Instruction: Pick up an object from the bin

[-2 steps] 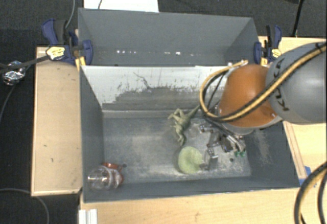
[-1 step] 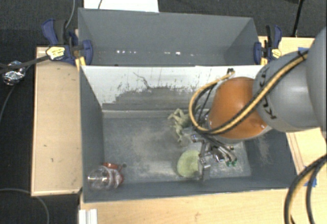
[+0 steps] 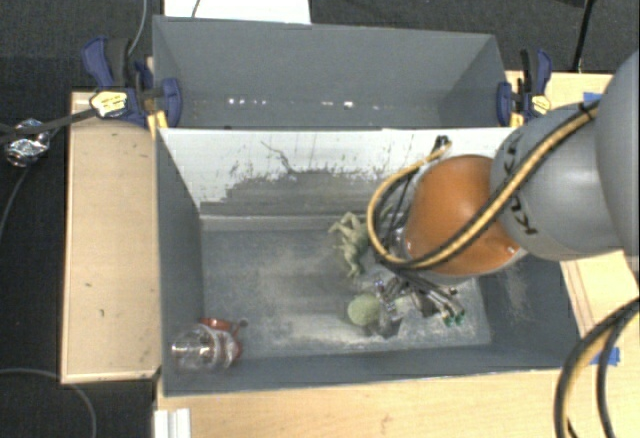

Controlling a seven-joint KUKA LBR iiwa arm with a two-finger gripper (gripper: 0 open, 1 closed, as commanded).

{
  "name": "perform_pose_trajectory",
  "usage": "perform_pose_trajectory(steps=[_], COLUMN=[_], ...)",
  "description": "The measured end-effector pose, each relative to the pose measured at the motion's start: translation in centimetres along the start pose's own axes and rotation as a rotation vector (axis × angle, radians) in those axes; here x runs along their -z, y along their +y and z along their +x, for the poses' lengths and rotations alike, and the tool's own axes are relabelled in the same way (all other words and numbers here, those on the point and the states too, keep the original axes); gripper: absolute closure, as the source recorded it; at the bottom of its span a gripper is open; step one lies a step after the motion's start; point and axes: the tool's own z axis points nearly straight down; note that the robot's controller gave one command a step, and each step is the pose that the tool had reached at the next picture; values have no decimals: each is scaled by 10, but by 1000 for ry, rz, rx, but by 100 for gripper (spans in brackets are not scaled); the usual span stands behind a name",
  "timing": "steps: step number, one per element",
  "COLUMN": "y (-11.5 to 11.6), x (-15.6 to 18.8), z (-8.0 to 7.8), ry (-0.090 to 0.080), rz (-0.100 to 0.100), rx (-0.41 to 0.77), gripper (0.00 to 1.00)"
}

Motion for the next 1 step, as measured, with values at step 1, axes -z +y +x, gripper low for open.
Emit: perform_pose_trajectory(steps=[1], y=[0], x=[0], z=[0], ry=[0], rz=[0], rx=[1], gripper=[100])
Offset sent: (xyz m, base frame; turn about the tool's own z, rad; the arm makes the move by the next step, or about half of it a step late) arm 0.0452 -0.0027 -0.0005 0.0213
